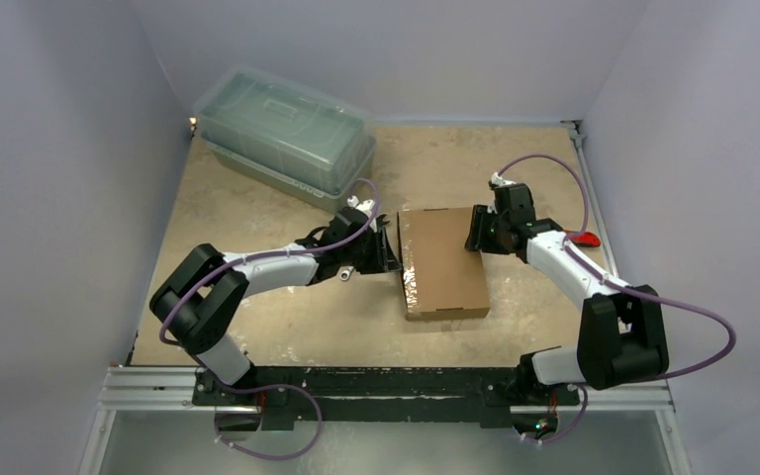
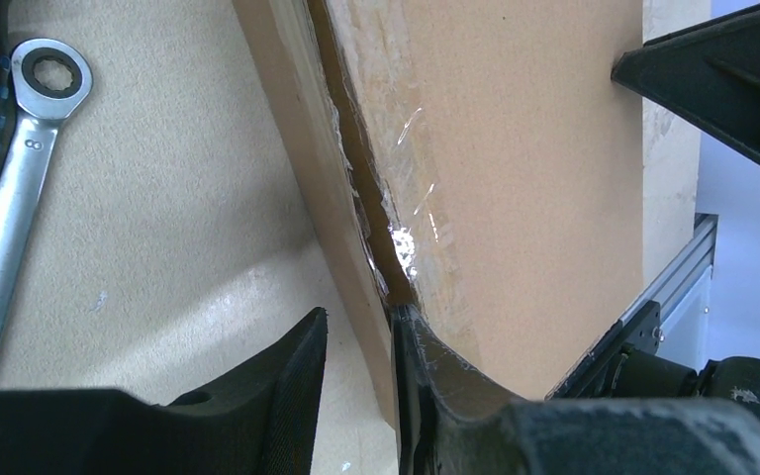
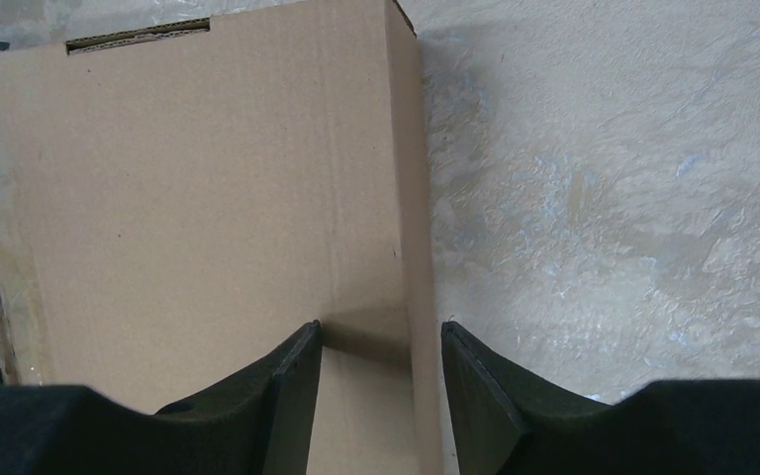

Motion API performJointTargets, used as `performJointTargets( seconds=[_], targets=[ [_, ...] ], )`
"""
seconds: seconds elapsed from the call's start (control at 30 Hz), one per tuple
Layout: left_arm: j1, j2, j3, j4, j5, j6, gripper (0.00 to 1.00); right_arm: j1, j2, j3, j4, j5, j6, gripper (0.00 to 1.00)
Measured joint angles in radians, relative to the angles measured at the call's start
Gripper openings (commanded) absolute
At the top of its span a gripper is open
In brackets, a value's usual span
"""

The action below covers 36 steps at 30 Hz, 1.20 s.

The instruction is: Unpack the express box

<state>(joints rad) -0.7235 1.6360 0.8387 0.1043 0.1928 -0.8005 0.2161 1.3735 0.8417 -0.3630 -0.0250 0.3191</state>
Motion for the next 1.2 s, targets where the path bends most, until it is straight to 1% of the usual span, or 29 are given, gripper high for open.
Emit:
performJointTargets(
  seconds=[0.17, 0.27, 0.4, 0.53, 0.63, 0.77, 0.87, 1.0, 1.13, 1.2],
  targets=[
    [-0.03, 0.006, 0.045, -0.07, -0.063, 0.0, 0.29, 0.001, 0.0, 0.0, 0.001, 0.001, 0.002, 0.5],
    [-0.071, 0.037, 0.118, -0.16, -0.156, 0.0, 0.28, 0.002, 0.0, 0.0, 0.001, 0.008, 0.002, 0.5],
    [-0.1, 0.073, 0.177, -0.232, -0.248, -0.001, 0.21, 0.003, 0.0, 0.0, 0.001, 0.013, 0.002, 0.5],
    [-0.114, 0.098, 0.217, -0.278, -0.304, 0.006, 0.2, 0.012, 0.0, 0.0, 0.001, 0.018, 0.003, 0.5],
    [-0.116, 0.121, 0.25, -0.309, -0.322, 0.027, 0.12, 0.02, 0.0, 0.0, 0.003, 0.027, 0.003, 0.5],
    [-0.116, 0.135, 0.289, -0.346, -0.321, 0.075, 0.0, 0.029, -0.002, 0.0, 0.004, 0.035, 0.003, 0.56],
    [-0.114, 0.133, 0.312, -0.389, -0.326, 0.114, 0.0, 0.031, -0.008, 0.0, 0.004, 0.037, 0.003, 0.61],
    [-0.113, 0.104, 0.341, -0.465, -0.325, 0.163, 0.0, 0.037, -0.036, 0.0, 0.005, 0.037, 0.003, 0.71],
    [-0.113, 0.065, 0.404, -0.535, -0.312, 0.193, 0.0, 0.059, -0.087, 0.0, 0.004, 0.043, 0.003, 0.8],
    [-0.113, 0.04, 0.426, -0.552, -0.309, 0.2, 0.0, 0.076, -0.109, 0.001, 0.003, 0.054, 0.002, 0.83]
  ],
)
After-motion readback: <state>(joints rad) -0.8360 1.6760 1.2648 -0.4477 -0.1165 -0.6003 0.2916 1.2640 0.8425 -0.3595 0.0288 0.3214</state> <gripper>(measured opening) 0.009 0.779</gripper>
